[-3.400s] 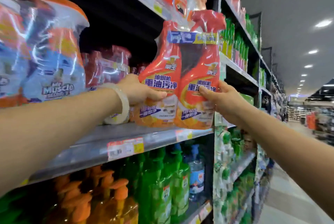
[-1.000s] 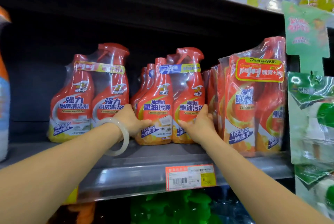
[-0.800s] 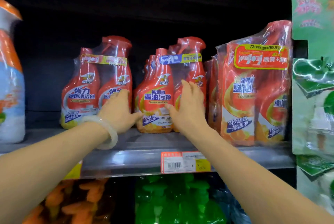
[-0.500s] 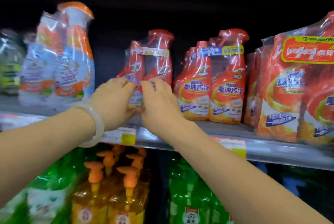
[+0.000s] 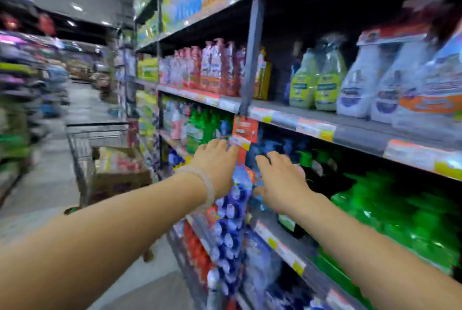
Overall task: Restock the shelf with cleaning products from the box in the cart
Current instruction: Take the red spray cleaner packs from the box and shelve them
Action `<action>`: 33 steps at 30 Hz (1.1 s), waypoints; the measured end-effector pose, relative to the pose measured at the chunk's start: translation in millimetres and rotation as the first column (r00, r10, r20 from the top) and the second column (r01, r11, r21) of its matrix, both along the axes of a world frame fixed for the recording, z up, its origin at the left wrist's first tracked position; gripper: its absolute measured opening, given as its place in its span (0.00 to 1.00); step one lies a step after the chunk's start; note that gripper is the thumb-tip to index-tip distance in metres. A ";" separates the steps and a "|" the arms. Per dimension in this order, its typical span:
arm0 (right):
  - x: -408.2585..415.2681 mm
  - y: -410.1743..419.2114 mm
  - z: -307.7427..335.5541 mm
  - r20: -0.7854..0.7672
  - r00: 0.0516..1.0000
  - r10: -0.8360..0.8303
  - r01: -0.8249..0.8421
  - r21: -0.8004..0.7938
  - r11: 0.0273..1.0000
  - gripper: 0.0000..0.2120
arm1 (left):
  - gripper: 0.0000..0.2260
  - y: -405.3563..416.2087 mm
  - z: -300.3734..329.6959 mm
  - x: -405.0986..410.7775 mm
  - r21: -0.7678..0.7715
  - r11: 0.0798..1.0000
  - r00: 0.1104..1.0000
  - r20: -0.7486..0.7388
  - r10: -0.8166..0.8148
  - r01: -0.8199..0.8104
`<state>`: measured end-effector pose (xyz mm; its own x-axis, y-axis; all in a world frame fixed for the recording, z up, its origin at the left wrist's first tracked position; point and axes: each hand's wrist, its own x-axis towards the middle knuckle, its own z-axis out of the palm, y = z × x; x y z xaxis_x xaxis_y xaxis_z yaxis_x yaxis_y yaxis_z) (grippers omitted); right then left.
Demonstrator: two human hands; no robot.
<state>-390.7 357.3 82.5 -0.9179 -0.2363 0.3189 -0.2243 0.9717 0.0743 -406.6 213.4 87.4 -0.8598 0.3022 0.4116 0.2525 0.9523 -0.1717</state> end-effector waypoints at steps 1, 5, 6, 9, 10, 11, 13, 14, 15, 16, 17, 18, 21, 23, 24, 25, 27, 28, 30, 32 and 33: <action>-13.9 -24.5 -10.4 0.032 0.999 0.024 -0.024 0.000 1.000 0.27 | 0.25 -24.4 -7.9 -6.4 -0.014 0.999 0.999 0.031 0.042 -0.041; -62.2 -110.7 -43.7 0.124 0.988 0.096 -0.097 0.003 0.995 0.24 | 0.24 -109.4 -35.3 -25.9 -0.073 0.979 0.972 0.123 0.200 -0.193; -72.6 -129.6 -50.2 0.138 0.984 0.113 -0.114 0.002 0.993 0.24 | 0.24 -128.0 -41.7 -30.6 -0.093 0.972 0.963 0.143 0.228 -0.216; -102.4 -178.1 -64.2 0.175 0.970 0.169 -0.171 -0.004 0.985 0.27 | 0.25 -176.2 -57.4 -47.6 -0.138 0.952 0.937 0.187 0.295 -0.272; -113.3 -191.6 -67.6 0.189 0.964 0.188 -0.192 0.001 0.981 0.29 | 0.26 -190.2 -61.5 -55.6 -0.143 0.946 0.927 0.203 0.315 -0.290; -124.7 -204.0 -70.5 0.200 0.958 0.206 -0.212 0.009 0.977 0.30 | 0.26 -202.8 -64.9 -64.4 -0.141 0.941 0.918 0.216 0.331 -0.307; -150.0 -227.0 -75.6 0.219 0.946 0.238 -0.247 0.015 0.969 0.30 | 0.24 -225.1 -70.2 -85.7 -0.127 0.934 0.906 0.229 0.355 -0.334; -164.0 -237.9 -77.4 0.231 0.940 0.252 -0.263 0.016 0.965 0.30 | 0.24 -235.0 -72.4 -97.8 -0.122 0.931 0.901 0.234 0.364 -0.345; -178.8 -248.5 -78.8 0.240 0.934 0.264 -0.278 0.023 0.960 0.31 | 0.25 -244.7 -74.2 -110.8 -0.119 0.927 0.896 0.239 0.374 -0.355; -194.8 -258.4 -79.5 0.242 0.931 0.274 -0.290 0.031 0.957 0.31 | 0.25 -254.3 -76.5 -124.7 -0.120 0.922 0.889 0.243 0.387 -0.368; -212.3 -268.1 -80.4 0.239 0.928 0.286 -0.303 0.037 0.952 0.30 | 0.26 -264.4 -79.5 -139.2 -0.122 0.914 0.880 0.247 0.405 -0.387; -229.5 -278.0 -81.0 0.237 0.924 0.301 -0.319 0.037 0.947 0.29 | 0.26 -275.0 -83.7 -153.6 -0.119 0.905 0.870 0.248 0.426 -0.409; -285.0 -309.0 -80.6 0.256 0.903 0.344 -0.365 0.039 0.930 0.27 | 0.26 -311.1 -92.0 -197.8 -0.095 0.871 0.835 0.249 0.490 -0.483; -322.7 -331.7 -77.4 0.295 0.887 0.355 -0.384 0.042 0.923 0.27 | 0.28 -337.1 -88.3 -226.4 -0.081 0.844 0.801 0.277 0.530 -0.530; -341.6 -343.9 -76.2 0.308 0.879 0.365 -0.395 0.039 0.918 0.27 | 0.29 -351.4 -85.3 -240.4 -0.068 0.832 0.787 0.290 0.545 -0.551; -360.8 -357.0 -75.5 0.317 0.870 0.377 -0.408 0.035 0.912 0.28 | 0.29 -365.9 -82.6 -253.8 -0.052 0.819 0.774 0.295 0.560 -0.572; -395.7 -384.3 -77.0 0.332 0.856 0.396 -0.425 0.019 0.905 0.27 | 0.29 -395.4 -83.0 -277.1 -0.028 0.787 0.746 0.299 0.595 -0.617; -411.1 -399.1 -80.5 0.345 0.848 0.402 -0.433 0.014 0.901 0.27 | 0.29 -409.6 -87.0 -287.6 -0.025 0.768 0.725 0.314 0.613 -0.640; -438.3 -430.2 -92.7 0.382 0.827 0.412 -0.452 0.019 0.892 0.29 | 0.29 -437.3 -99.4 -306.6 -0.041 0.739 0.679 0.364 0.638 -0.672; -463.7 -463.9 -109.4 0.417 0.805 0.421 -0.474 0.027 0.880 0.30 | 0.28 -466.9 -113.2 -327.0 -0.063 0.720 0.643 0.399 0.653 -0.692; -475.8 -481.2 -118.3 0.429 0.796 0.428 -0.486 0.031 0.873 0.30 | 0.27 -482.4 -120.1 -338.6 -0.071 0.713 0.631 0.410 0.658 -0.698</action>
<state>-866.5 -123.9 -35.8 -0.7307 -0.6732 -0.1130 -0.6777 0.7354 0.0008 -745.2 -269.1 -32.7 -0.8929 -0.4503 0.0003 -0.4471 0.8865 -0.1197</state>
